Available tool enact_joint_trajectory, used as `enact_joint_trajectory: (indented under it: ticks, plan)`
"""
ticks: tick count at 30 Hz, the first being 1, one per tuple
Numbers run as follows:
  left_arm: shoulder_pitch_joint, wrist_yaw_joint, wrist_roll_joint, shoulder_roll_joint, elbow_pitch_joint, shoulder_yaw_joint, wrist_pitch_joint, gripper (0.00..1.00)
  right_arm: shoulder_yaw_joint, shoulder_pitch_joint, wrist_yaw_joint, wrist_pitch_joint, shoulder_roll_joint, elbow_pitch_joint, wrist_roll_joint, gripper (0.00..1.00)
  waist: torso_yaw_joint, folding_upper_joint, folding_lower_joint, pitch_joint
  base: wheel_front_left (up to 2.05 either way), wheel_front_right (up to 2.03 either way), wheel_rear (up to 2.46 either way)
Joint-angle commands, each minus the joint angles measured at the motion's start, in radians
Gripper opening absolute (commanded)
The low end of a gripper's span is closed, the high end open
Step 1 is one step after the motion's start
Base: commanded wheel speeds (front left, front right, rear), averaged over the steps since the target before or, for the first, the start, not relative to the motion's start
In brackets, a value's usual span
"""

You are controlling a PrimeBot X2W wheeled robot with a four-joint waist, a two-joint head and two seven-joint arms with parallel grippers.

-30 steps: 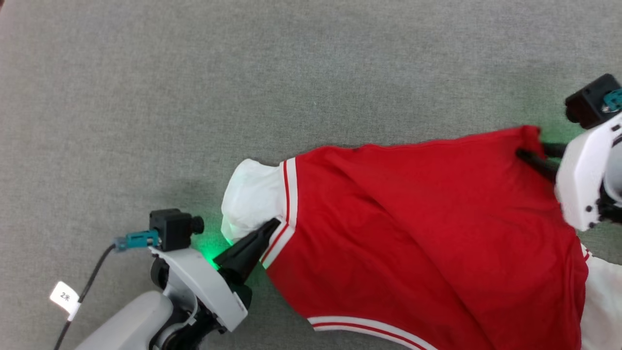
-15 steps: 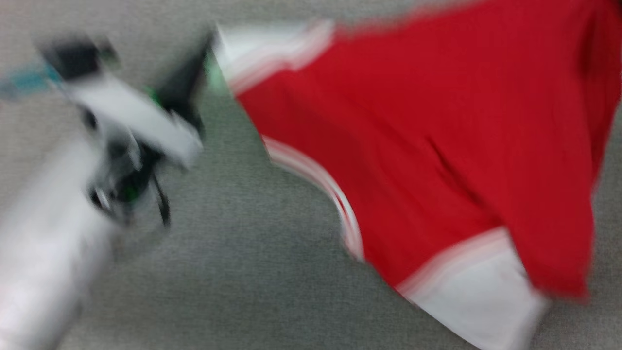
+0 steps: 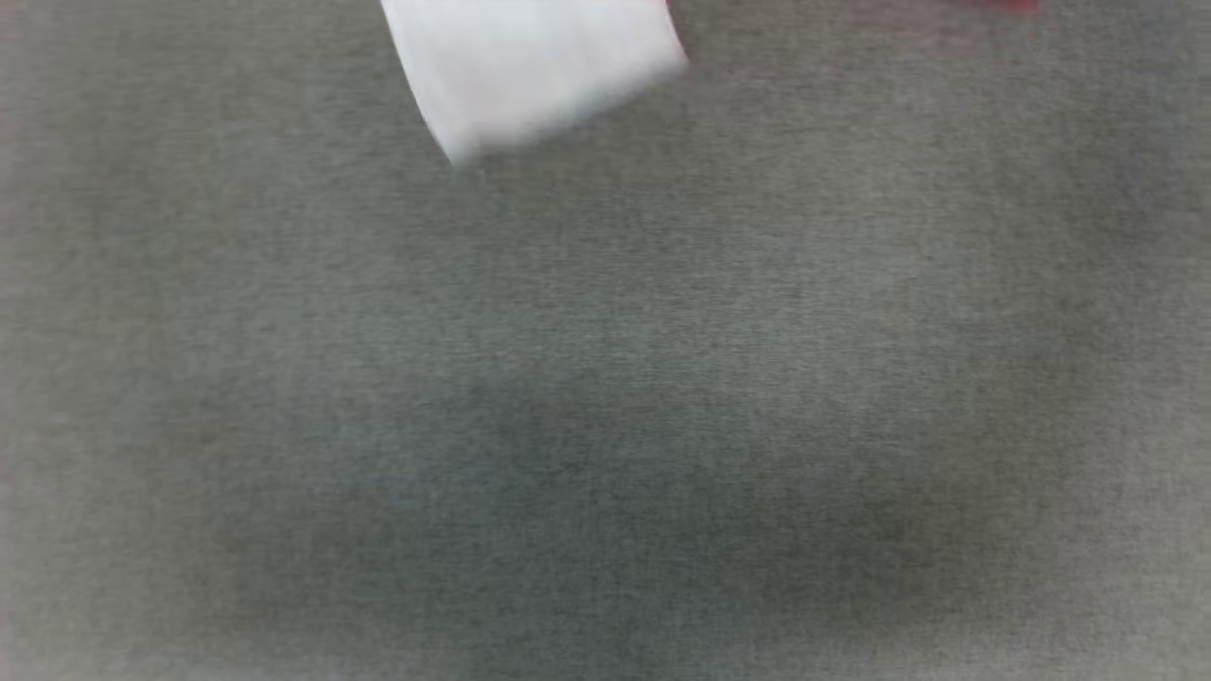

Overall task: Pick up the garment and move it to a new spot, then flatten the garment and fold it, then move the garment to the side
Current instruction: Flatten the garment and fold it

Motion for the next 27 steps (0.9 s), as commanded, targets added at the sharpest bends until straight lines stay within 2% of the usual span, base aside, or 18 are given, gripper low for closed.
enact_joint_trajectory:
  ticks: [1,6,9,13,20,24,27]
  plan:
    - [-0.035,-0.009,-0.001,-0.001,0.024,0.010,-0.015,0.00,-0.008,-0.020,-0.002,-0.019,0.011,0.028,-0.018,0.00,-0.022,0.0000,0.0000,0.010,0.00,0.00,0.00]
    - [-0.069,-0.021,-0.013,-0.027,0.077,0.004,-0.045,0.00,0.022,-0.053,-0.002,-0.051,0.031,0.103,-0.048,0.00,-0.021,0.0000,0.0000,-0.004,0.00,0.00,0.00]
    - [0.033,-0.022,-0.037,-0.034,0.033,-0.048,-0.036,0.00,0.063,0.007,-0.002,-0.039,0.034,0.119,-0.027,0.00,-0.013,0.0000,0.0000,-0.003,0.00,0.00,0.00]
    - [0.218,-0.023,-0.110,-0.017,-0.074,-0.098,-0.029,0.00,0.145,0.120,-0.002,-0.032,0.031,0.078,0.016,0.00,-0.007,0.0000,0.0000,-0.005,0.00,0.00,0.00]
    - [0.625,-0.023,-0.187,0.038,-0.261,-0.214,-0.055,0.00,0.302,0.438,-0.002,0.024,-0.045,-0.089,0.163,0.00,0.006,0.0000,0.0000,-0.040,0.00,0.00,0.00]
    - [0.800,-0.023,-0.212,0.062,-0.379,-0.252,-0.069,0.00,0.346,0.615,-0.002,0.060,-0.125,-0.227,0.257,0.00,0.019,0.0000,0.0000,-0.069,0.00,0.00,0.00]
    - [0.909,-0.023,-0.194,0.103,-0.461,-0.281,-0.076,0.00,0.349,0.732,-0.002,0.085,-0.183,-0.340,0.314,0.00,0.023,0.0000,0.0000,-0.095,0.00,0.00,0.00]
